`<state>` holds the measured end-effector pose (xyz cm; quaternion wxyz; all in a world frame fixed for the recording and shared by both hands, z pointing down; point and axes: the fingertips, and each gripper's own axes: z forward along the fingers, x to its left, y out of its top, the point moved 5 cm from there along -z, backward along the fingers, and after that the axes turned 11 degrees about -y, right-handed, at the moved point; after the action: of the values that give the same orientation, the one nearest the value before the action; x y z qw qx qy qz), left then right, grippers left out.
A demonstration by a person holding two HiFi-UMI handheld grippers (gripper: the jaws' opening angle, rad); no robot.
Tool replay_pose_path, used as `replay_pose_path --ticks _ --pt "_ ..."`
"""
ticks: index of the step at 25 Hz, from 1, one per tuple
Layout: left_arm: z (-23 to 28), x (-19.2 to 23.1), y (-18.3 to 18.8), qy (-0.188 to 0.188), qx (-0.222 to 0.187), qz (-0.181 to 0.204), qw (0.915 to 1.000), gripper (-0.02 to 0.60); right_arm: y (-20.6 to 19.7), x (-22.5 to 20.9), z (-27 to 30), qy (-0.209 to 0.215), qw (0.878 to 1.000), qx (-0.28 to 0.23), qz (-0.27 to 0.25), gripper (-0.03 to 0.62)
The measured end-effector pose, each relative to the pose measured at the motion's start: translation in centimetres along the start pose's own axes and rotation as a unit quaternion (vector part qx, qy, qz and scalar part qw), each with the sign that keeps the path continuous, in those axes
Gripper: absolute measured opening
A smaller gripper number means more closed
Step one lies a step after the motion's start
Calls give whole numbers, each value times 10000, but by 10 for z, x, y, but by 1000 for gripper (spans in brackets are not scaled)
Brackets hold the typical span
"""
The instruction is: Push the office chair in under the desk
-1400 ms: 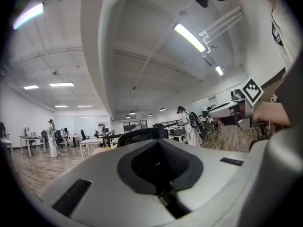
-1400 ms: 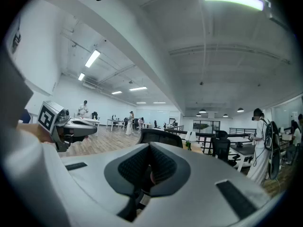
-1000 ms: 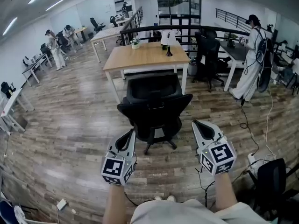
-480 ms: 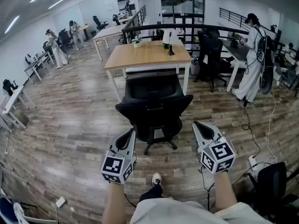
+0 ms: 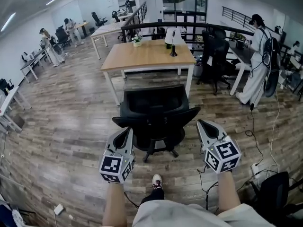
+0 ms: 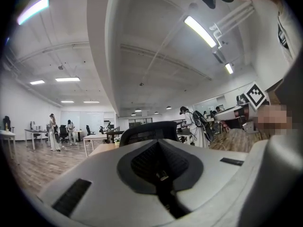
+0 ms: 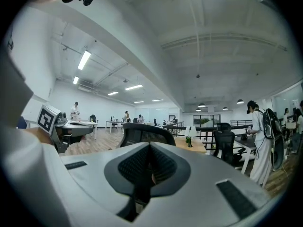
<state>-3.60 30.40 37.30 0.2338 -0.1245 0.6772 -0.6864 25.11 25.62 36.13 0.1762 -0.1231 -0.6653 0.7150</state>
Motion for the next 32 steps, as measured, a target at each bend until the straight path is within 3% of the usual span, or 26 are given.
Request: replay_pose_path --ticks 7,8,12,18,27,32 --pt "44 63 -5 263 22 -43 9996 17 15 -10 69 -8 10000 -31 3 22" --pt "48 71 -6 330 24 -49 9994 47 15 -12 76 -9 10000 -33 40 26" --pt "63 98 -15 464 89 -131 9988 52 10 -18 109 123 9998 117 50 95" --pt "84 132 -31 399 293 -173 9986 191 -4 -16 156 157 9994 284 109 201" --pt "127 162 -60 48 690 -402 9968 254 -34 -32 206 -92 9975 692 70 212" --pt "144 175 -66 -122 767 -493 9958 267 -50 -41 229 -2 9957 928 35 272"
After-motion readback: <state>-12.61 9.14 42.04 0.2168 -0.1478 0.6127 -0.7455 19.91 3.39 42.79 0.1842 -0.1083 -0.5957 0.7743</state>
